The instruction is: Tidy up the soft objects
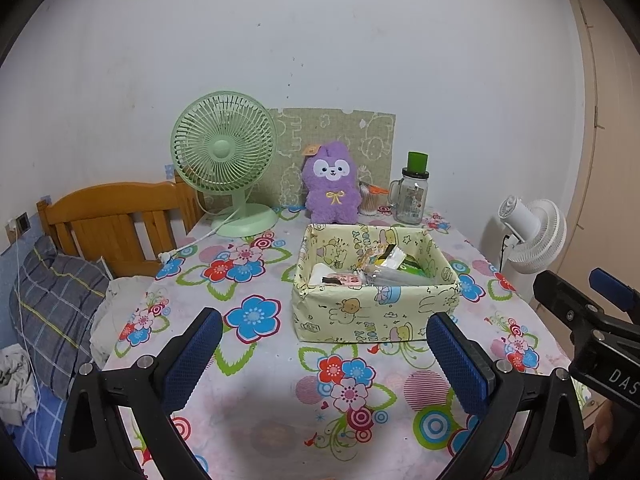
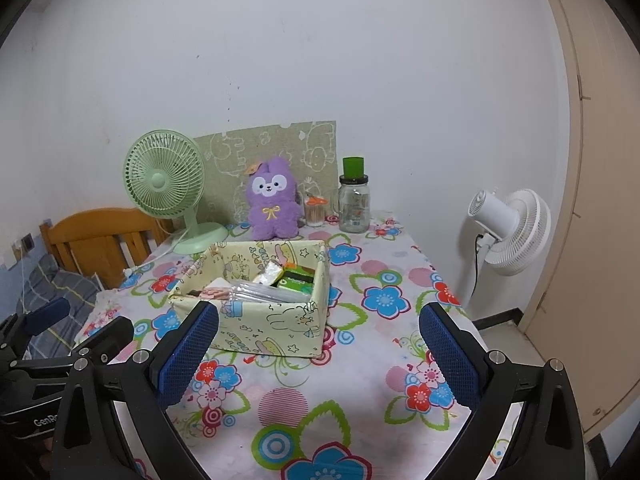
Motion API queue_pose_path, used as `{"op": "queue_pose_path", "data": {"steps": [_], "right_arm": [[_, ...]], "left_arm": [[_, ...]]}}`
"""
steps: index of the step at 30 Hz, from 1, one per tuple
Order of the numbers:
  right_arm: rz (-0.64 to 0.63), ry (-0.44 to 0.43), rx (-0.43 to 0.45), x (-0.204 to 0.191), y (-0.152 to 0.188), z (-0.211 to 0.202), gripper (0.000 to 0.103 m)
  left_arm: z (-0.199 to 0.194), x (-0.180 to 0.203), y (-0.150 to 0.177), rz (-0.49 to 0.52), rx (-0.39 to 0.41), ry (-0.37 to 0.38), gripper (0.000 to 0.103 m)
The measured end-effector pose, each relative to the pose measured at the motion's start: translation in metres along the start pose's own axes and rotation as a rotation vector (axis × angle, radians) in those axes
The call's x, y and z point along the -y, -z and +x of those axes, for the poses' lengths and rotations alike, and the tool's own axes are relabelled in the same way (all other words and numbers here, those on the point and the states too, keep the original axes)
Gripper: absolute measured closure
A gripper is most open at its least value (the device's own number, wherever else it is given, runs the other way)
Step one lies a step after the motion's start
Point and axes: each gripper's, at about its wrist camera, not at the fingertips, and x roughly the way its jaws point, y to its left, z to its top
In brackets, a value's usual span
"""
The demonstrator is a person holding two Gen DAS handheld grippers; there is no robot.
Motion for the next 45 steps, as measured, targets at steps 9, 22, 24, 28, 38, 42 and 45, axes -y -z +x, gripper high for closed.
{"op": "queue_pose_path", "data": {"steps": [9,22,24,28,38,42,45], "right_arm": [[-0.008,-0.005,0.002,0.0003,0.0006,-0.0015,0.001],[-0.006,-0.004,-0.001,0.0006,0.0010,-0.0018,0.001],[-0.004,0.000,-0.002,0.0017,0.0005,-0.0020,0.001],[-0.005,0.000,-0.001,0.0024,0.0002,-0.0020,0.001],[-0.003,0.002,0.000,0.0025,0.0002,-0.0027,0.001],[-0.002,-0.001,0.000,0.0026,0.0000,-0.0033,0.001],[-0.003,0.000,0.000,0.0028,0.0001,-0.0034,0.001]], "left_arm": [[-0.0041,-0.0008,-0.0017,-0.003,0.006,0.012,0.000],[-0.0044,-0.0005,-0.0028,0.004,0.006,0.005,0.000],[-0.0044,-0.0004,-0.0028,0.003,0.006,0.005,0.000],[-0.0045,-0.0009,-0.0028,0.003,0.007,0.004,0.000],[-0.0060,-0.0007,-0.0030,0.013,0.005,0.004,0.000],[-0.0071,-0.0007,-0.0035,0.012,0.008,0.004,0.000],[-0.0080,0.0002,-0.0032,0.009,0.011,0.003,0.000]]}}
